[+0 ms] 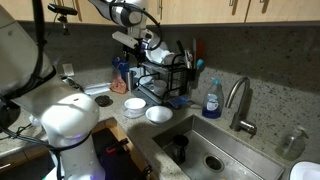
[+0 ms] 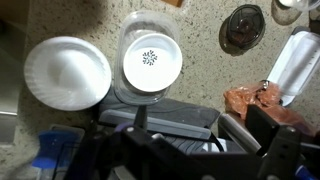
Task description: Put the white bowl on the dish rack on the counter
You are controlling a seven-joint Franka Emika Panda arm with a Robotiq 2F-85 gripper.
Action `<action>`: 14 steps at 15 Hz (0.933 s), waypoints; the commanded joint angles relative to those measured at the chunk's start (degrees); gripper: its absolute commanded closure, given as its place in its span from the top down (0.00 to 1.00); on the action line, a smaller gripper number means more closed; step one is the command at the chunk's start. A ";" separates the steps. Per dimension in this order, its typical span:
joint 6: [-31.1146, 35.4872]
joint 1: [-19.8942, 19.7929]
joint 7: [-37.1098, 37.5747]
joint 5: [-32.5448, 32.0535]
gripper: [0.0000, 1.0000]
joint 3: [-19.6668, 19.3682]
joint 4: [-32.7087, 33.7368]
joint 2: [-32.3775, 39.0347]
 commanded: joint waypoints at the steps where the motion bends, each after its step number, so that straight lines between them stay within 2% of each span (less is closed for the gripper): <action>1: 3.45 2.56 -7.09 0.12 1.00 1.01 2.47 4.09; 8: 12.09 5.82 -16.95 -2.27 1.00 3.44 6.85 8.60; 14: 21.63 7.30 -19.01 -2.19 1.00 4.82 10.45 12.64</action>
